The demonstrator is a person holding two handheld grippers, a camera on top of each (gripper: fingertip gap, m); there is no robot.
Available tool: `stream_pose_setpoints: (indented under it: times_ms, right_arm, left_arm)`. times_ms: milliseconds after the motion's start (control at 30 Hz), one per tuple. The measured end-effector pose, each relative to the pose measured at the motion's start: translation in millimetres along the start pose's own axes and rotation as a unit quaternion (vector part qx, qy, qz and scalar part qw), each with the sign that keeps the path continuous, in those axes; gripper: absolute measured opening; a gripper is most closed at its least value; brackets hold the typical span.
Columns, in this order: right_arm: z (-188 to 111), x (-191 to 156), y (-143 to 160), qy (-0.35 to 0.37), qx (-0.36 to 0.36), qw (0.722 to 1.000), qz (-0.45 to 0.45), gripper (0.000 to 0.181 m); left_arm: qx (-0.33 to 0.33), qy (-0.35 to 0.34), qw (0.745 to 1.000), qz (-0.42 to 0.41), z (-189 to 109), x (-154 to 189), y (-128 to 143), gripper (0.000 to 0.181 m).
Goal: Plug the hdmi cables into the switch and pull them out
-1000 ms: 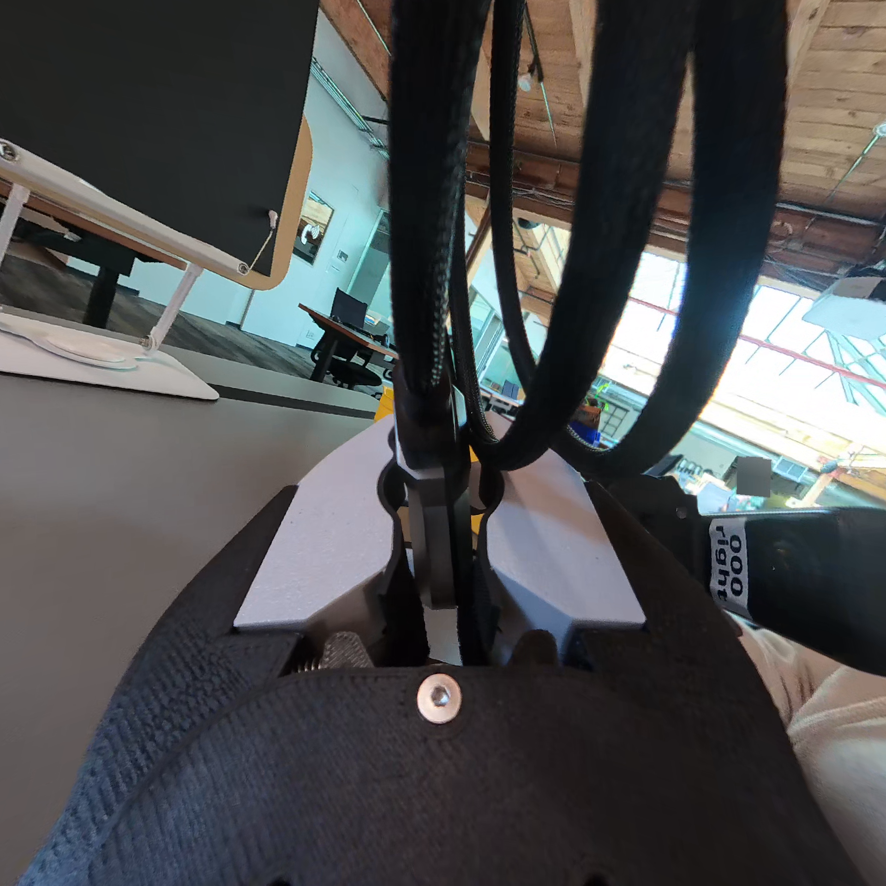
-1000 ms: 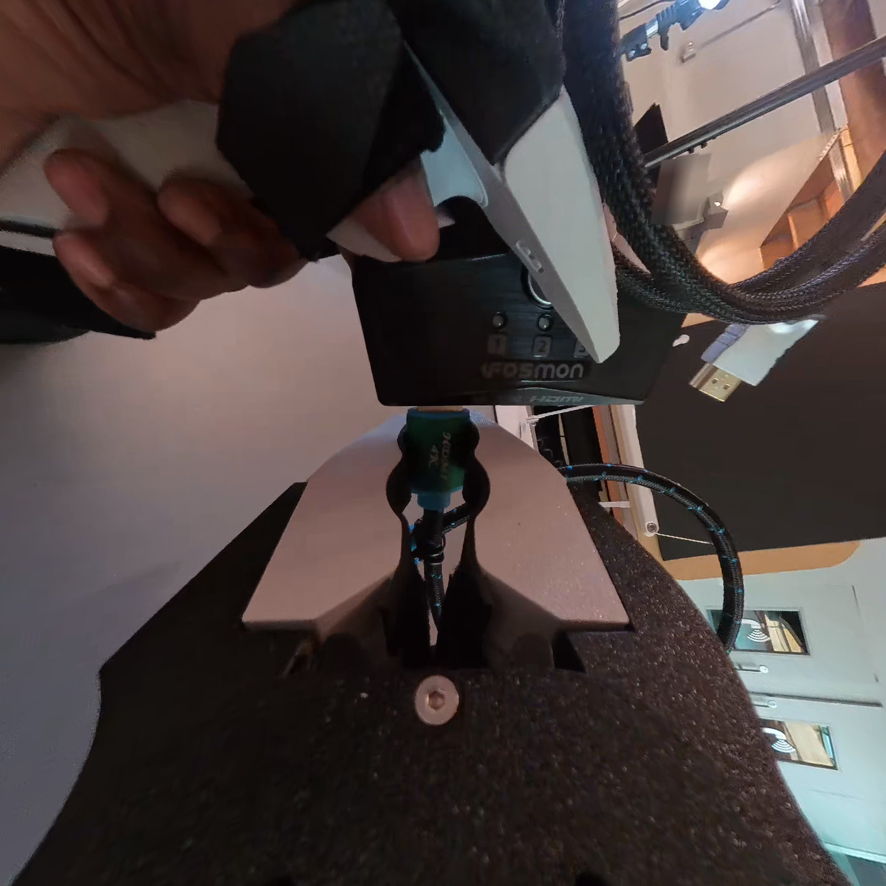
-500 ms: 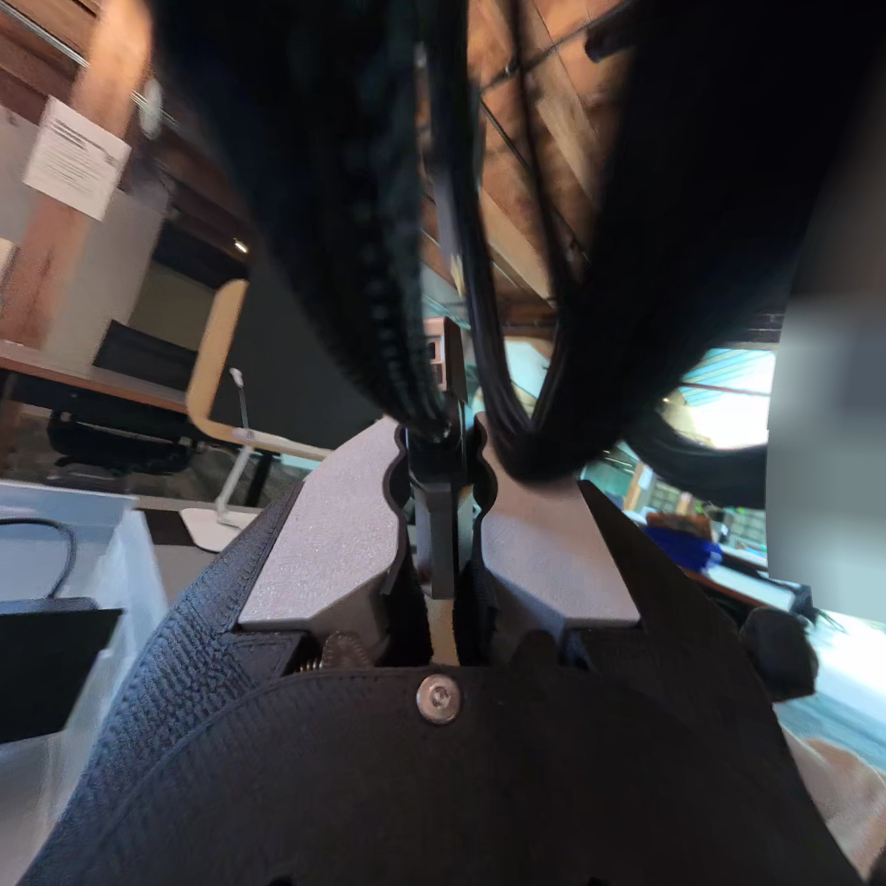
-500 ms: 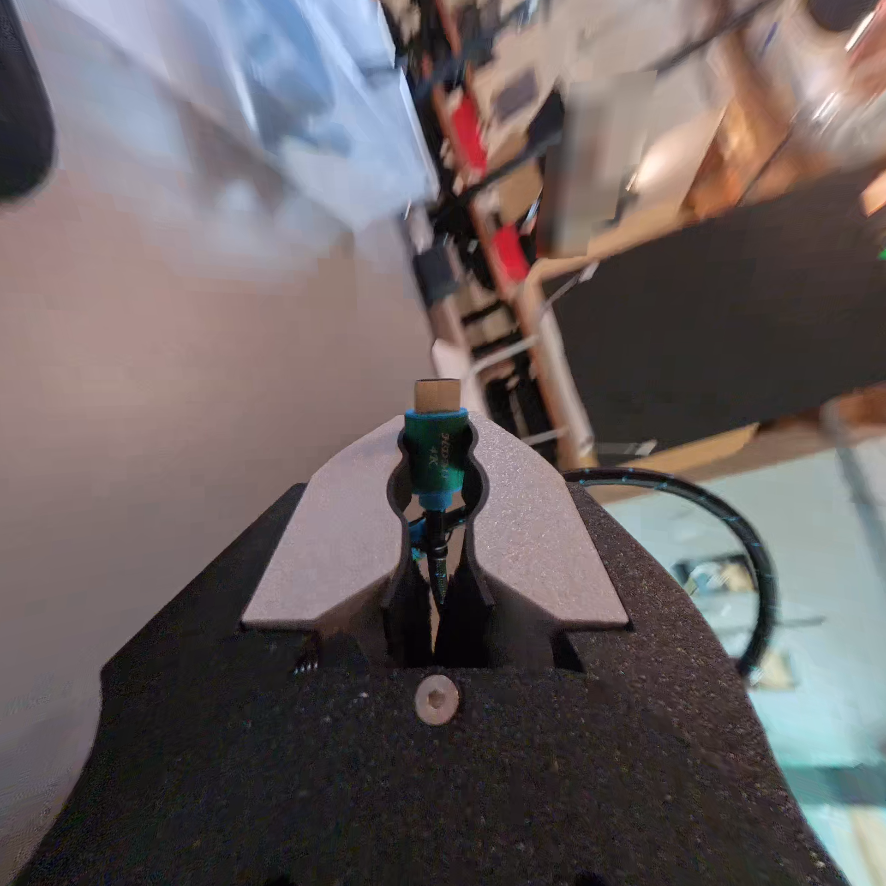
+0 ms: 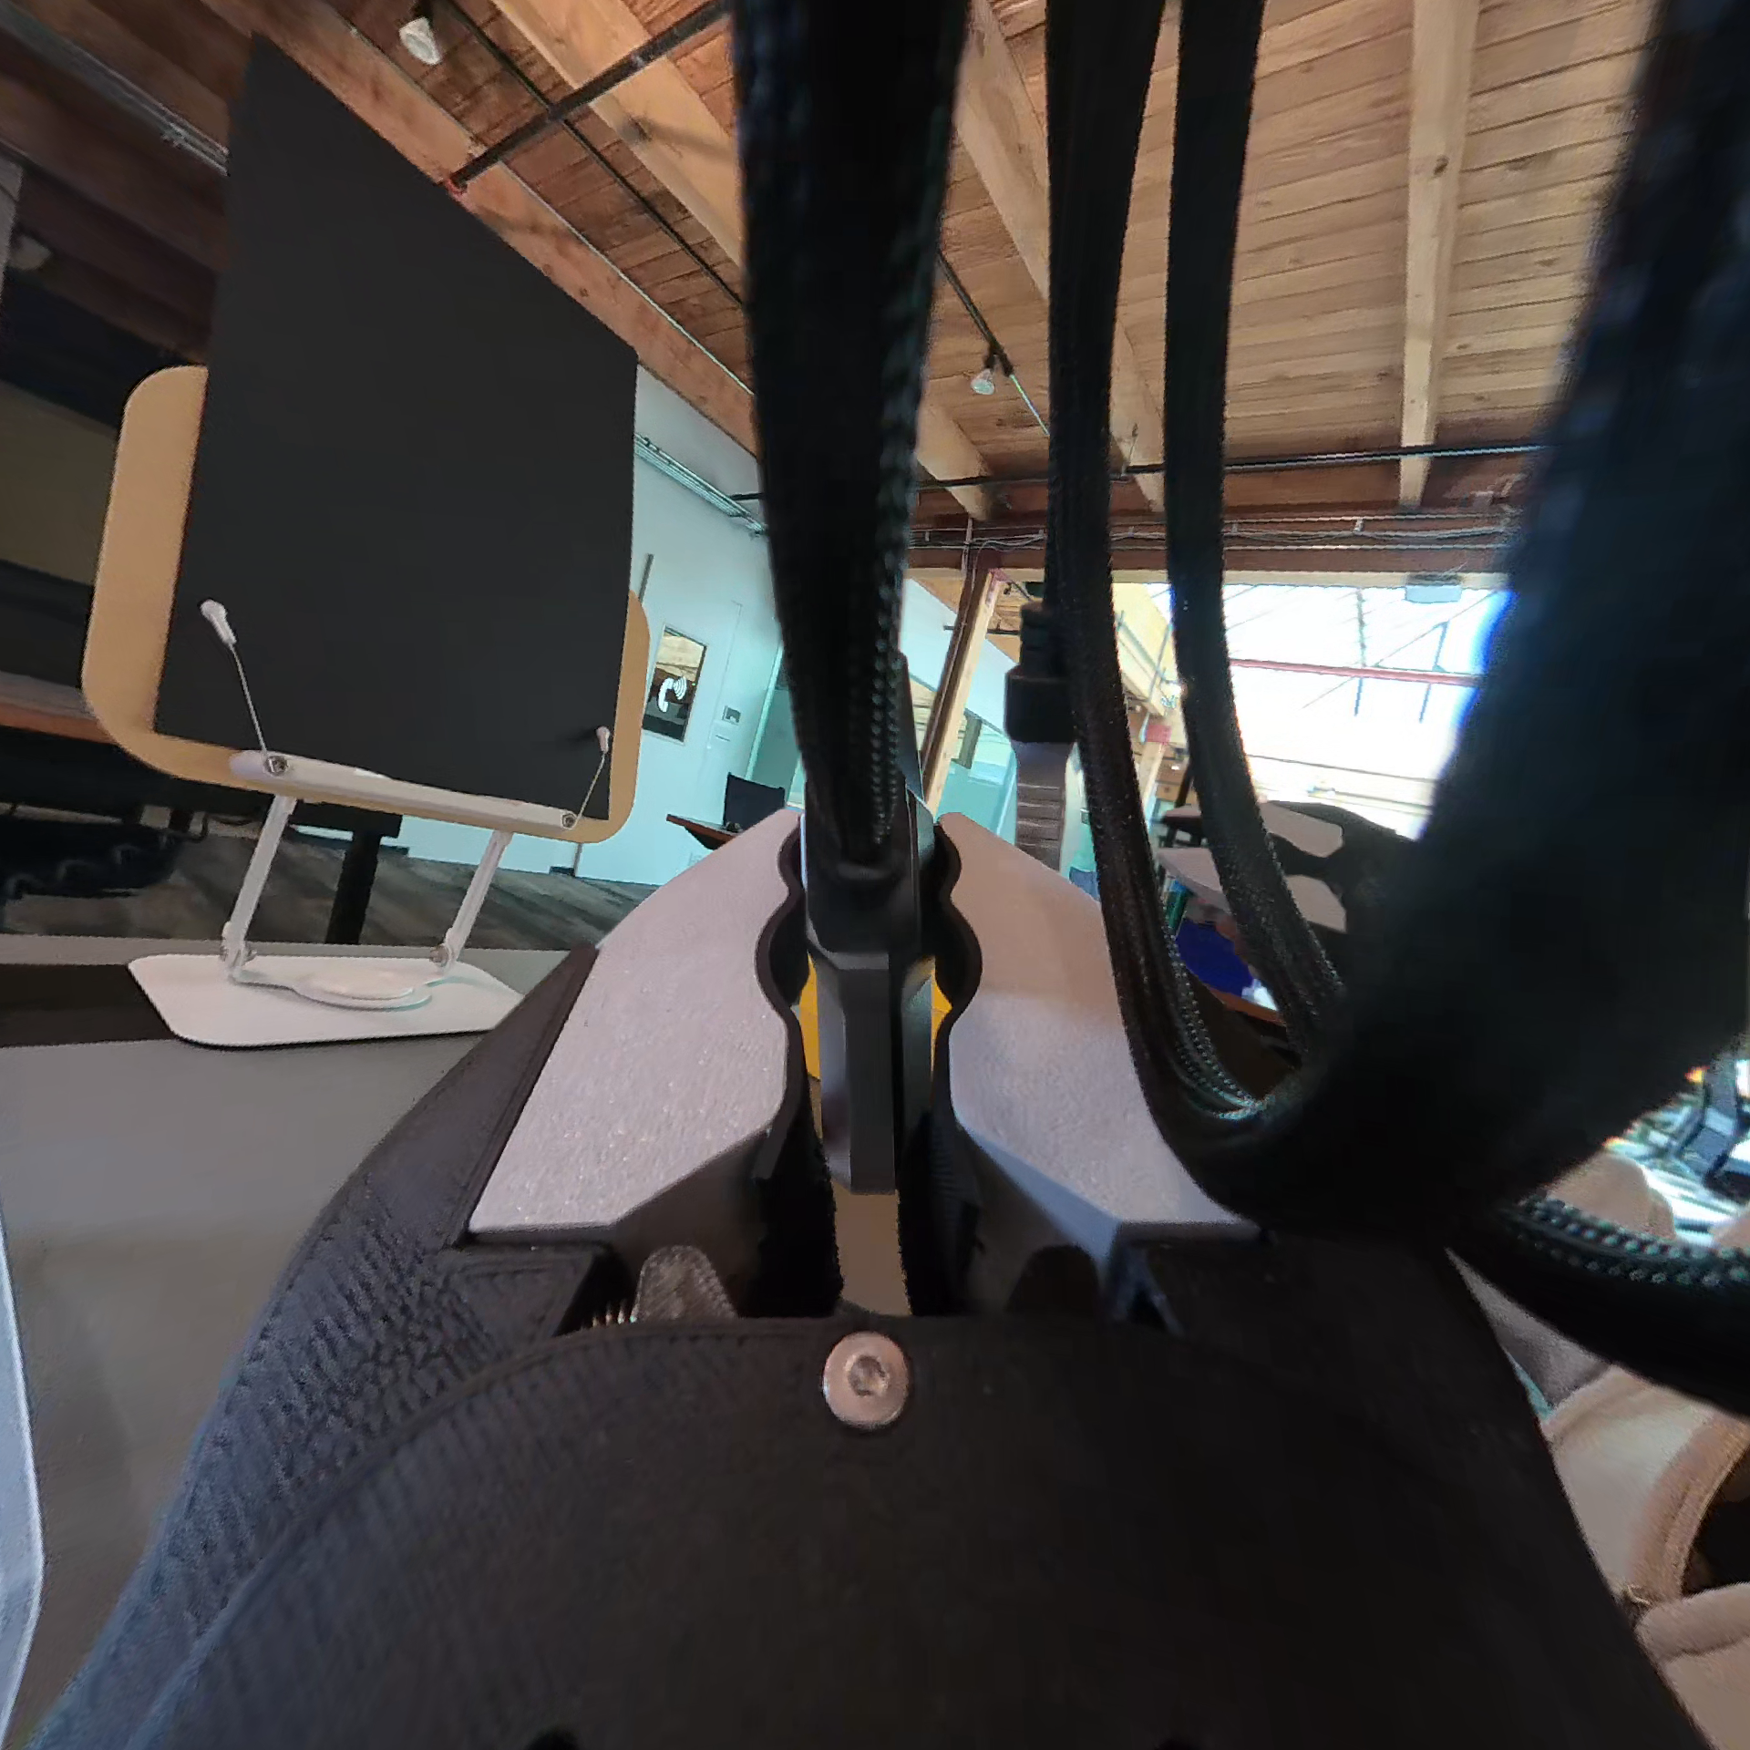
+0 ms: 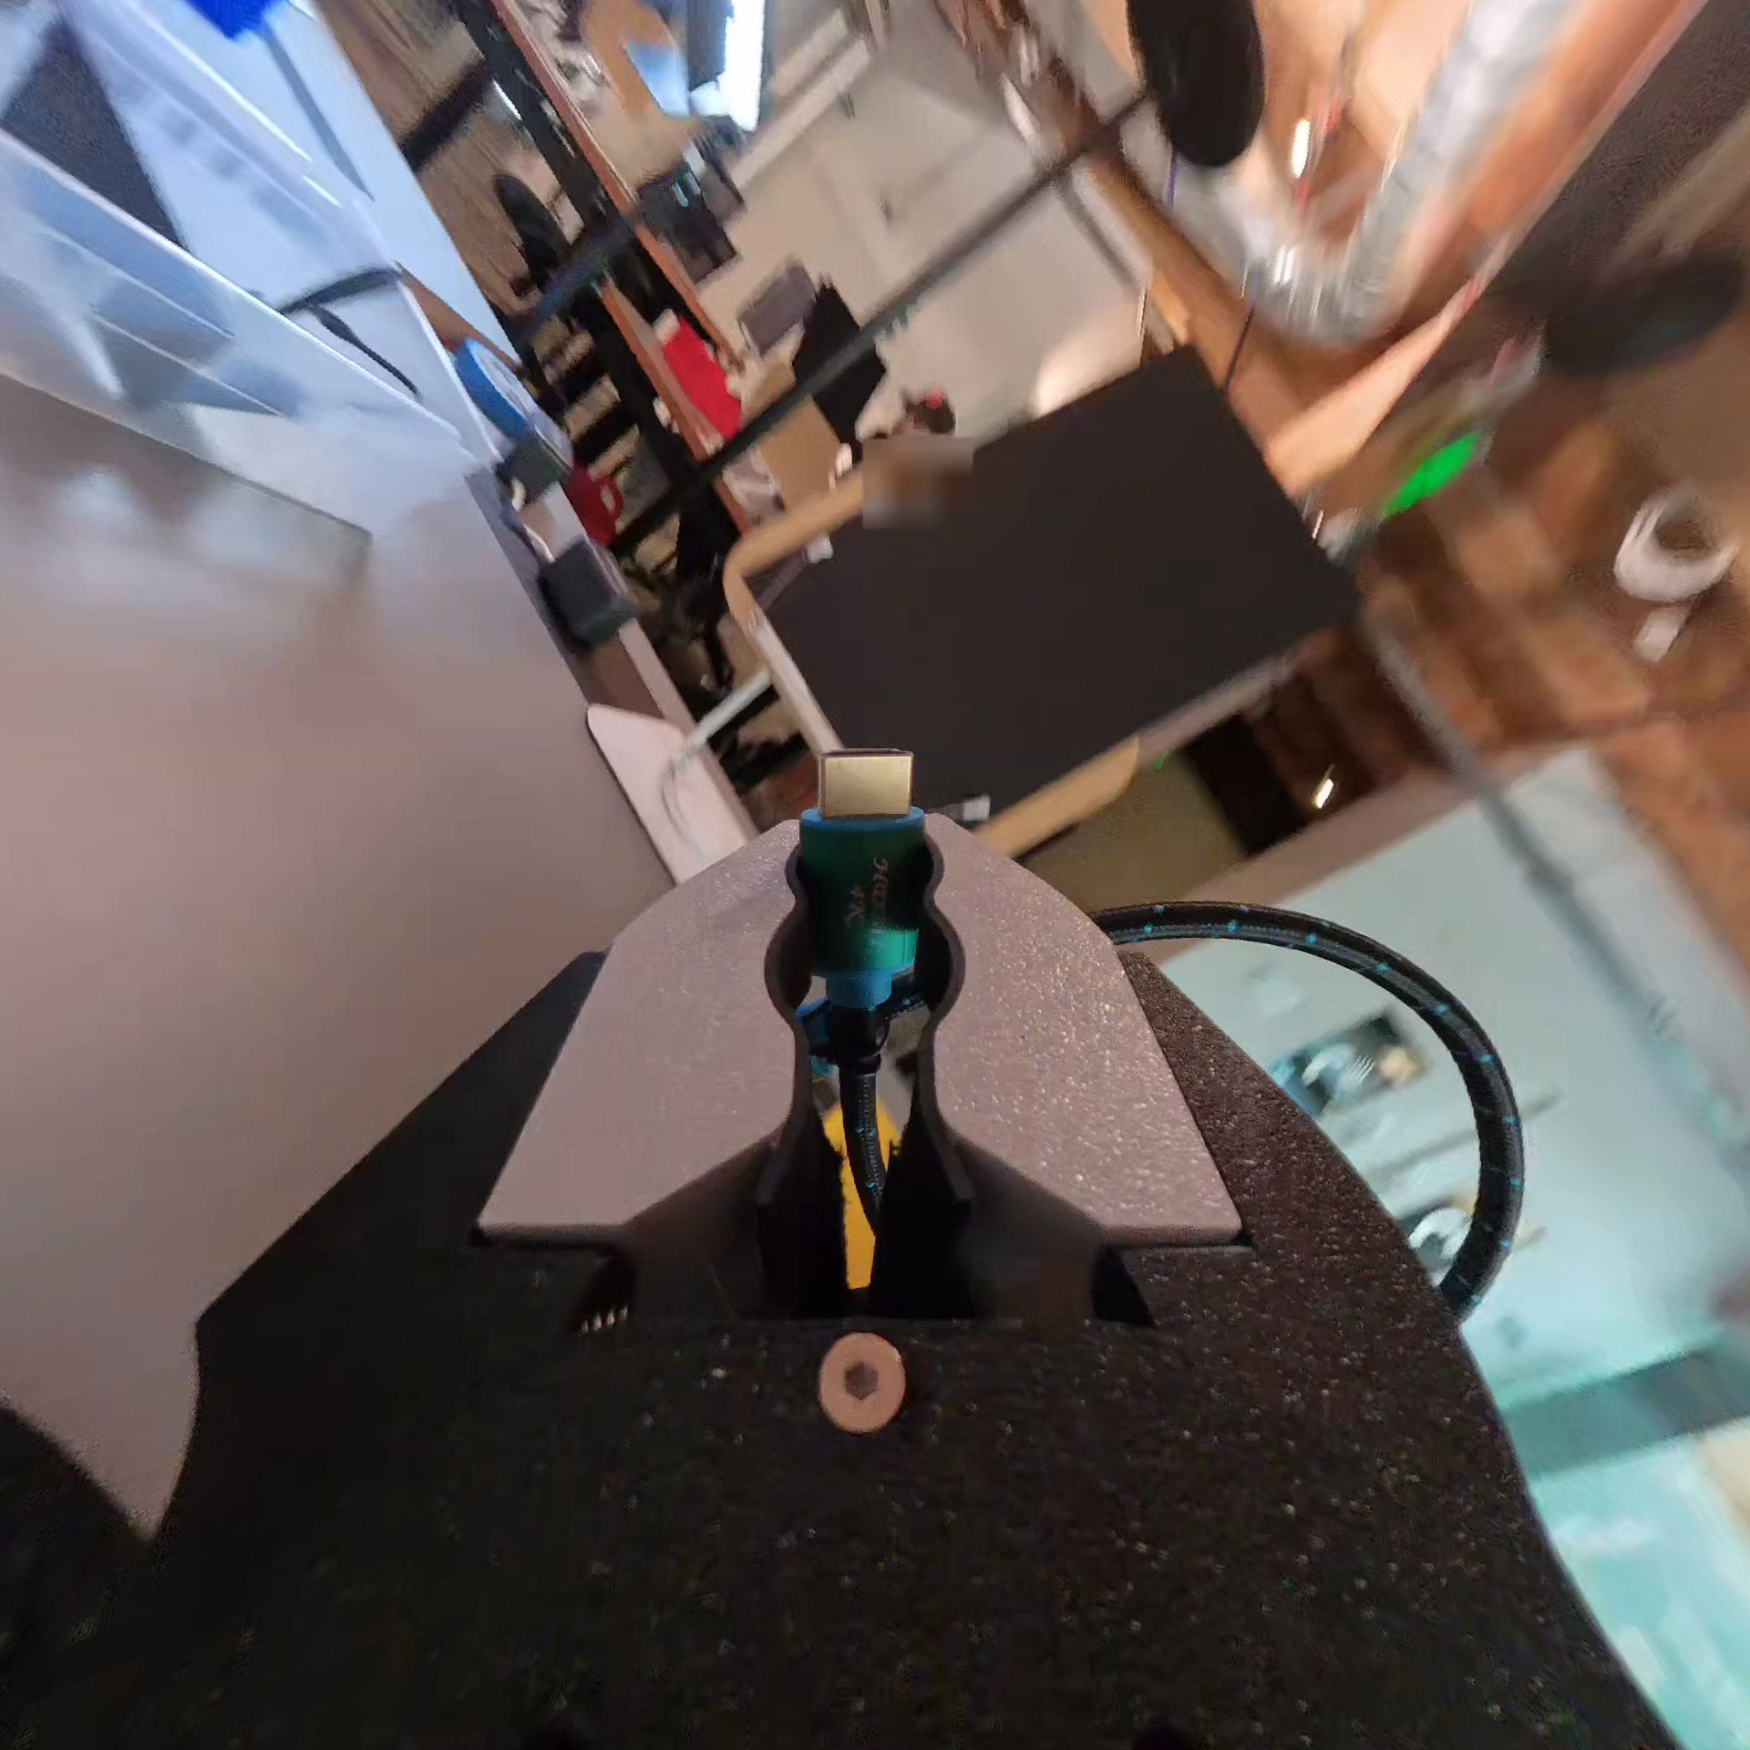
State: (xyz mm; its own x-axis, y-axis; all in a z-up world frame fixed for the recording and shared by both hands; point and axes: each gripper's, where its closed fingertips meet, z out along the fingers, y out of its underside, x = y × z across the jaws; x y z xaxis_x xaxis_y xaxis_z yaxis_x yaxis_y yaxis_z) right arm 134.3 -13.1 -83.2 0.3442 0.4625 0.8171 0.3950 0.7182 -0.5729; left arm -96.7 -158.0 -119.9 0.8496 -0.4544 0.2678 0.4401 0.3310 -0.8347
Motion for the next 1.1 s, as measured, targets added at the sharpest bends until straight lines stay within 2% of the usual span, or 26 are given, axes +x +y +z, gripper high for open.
stream_pose_setpoints:
  times_ms: [100,200,267,367,500,533,633,733,800,833,933,1000,1100]
  right_arm:
    - [-2.8,26.8,66.5,-0.040,-0.112,0.983,0.143,0.018]
    - [-3.7,17.2,131.8,-0.123,-0.225,0.938,0.232,0.017]
    - [-10.4,-2.7,171.2,-0.194,-0.316,0.897,0.243,0.018]
    - [-22.3,-27.6,211.7,-0.273,-0.406,0.852,0.186,0.017]
    - [-39.4,-58.6,232.1,-0.376,-0.470,0.787,0.135,0.016]
    - [-40.7,-64.6,232.2,-0.399,-0.470,0.778,0.122,0.016]
    - [-41.6,-75.8,235.7,-0.433,-0.481,0.754,0.107,0.016]
    - [-46.2,-89.9,235.0,-0.468,-0.484,0.729,0.121,0.018]
    - [-47.0,-95.6,234.2,-0.475,-0.480,0.726,0.133,0.021]
    - [-47.2,-95.9,234.0,-0.473,-0.478,0.728,0.136,0.028]
    - [-43.3,-84.4,231.3,-0.437,-0.467,0.754,0.146,0.052]
    - [-37.8,-70.2,223.9,-0.399,-0.449,0.784,0.157,0.063]
    - [-24.7,-42.2,204.9,-0.313,-0.406,0.843,0.163,0.083]
  left_arm:
    - [0.001,0.005,1.000,-0.023,0.6,-2.7,4.1,0.025]
    - [0.001,0.000,1.000,-0.029,1.1,-6.0,6.8,0.025]
    - [0.002,-0.001,1.000,-0.031,1.0,-7.3,6.5,0.025]
    - [0.004,-0.005,1.000,-0.029,0.0,-9.9,5.0,0.025]
    - [0.004,-0.005,1.000,-0.030,-0.9,-11.3,5.6,0.025]
    - [0.004,-0.004,1.000,-0.029,-1.0,-11.2,5.9,0.021]
    - [0.004,-0.004,1.000,-0.029,-0.6,-11.3,7.2,0.025]
    - [0.003,0.001,0.999,-0.032,-0.2,-9.8,8.0,0.025]
    - [0.003,0.000,1.000,-0.030,-0.3,-9.4,8.0,0.026]
    - [0.003,0.000,1.000,-0.030,-0.4,-9.4,7.8,0.025]
    - [0.000,0.001,0.999,-0.032,0.2,-9.2,8.5,0.026]
    - [-0.005,-0.001,0.999,-0.037,1.6,-9.6,11.6,0.026]
    - [-0.019,-0.004,0.999,-0.045,4.6,-10.6,20.1,0.026]
